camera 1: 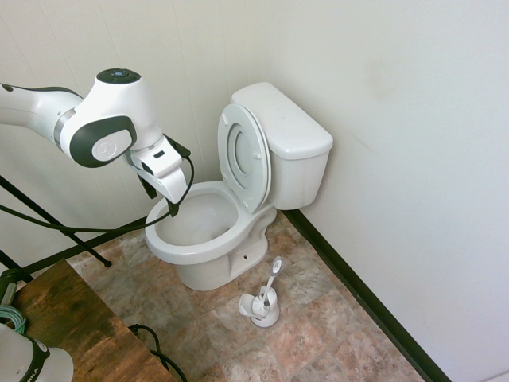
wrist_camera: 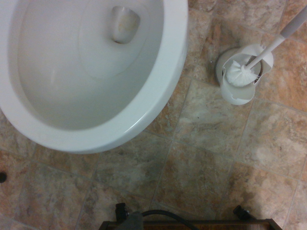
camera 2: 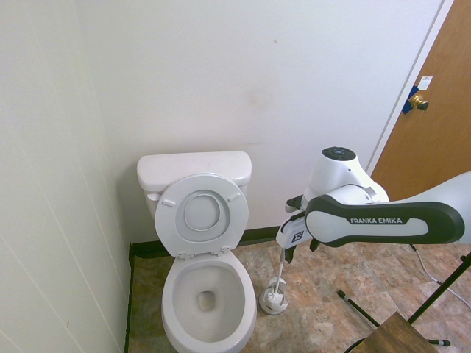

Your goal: Clean the toilet

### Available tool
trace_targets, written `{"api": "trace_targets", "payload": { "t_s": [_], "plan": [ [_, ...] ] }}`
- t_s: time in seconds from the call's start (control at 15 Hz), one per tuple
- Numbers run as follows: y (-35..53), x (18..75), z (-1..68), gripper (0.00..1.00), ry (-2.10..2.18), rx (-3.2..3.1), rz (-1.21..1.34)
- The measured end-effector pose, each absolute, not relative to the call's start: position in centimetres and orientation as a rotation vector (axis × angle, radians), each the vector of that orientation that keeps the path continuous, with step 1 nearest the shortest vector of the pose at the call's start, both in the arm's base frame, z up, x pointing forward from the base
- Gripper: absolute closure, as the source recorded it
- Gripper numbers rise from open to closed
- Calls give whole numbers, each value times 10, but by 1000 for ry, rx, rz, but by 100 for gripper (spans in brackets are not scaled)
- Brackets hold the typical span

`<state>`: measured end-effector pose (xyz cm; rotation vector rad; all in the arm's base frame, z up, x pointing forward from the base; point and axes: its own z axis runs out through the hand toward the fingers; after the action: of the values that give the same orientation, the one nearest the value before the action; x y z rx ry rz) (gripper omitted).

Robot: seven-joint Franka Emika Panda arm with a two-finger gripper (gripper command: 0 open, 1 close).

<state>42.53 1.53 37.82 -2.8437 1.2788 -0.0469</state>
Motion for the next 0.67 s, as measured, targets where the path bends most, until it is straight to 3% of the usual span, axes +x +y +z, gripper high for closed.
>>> {"api": "trace_targets", "payload": {
  "t_s": [0.4, 0.67],
  "plan": [
    [-28, 443, 355, 0, 1432, -2756, -101],
    [-62, 493, 321, 0, 1561, -2702, -96]
  ]
}}
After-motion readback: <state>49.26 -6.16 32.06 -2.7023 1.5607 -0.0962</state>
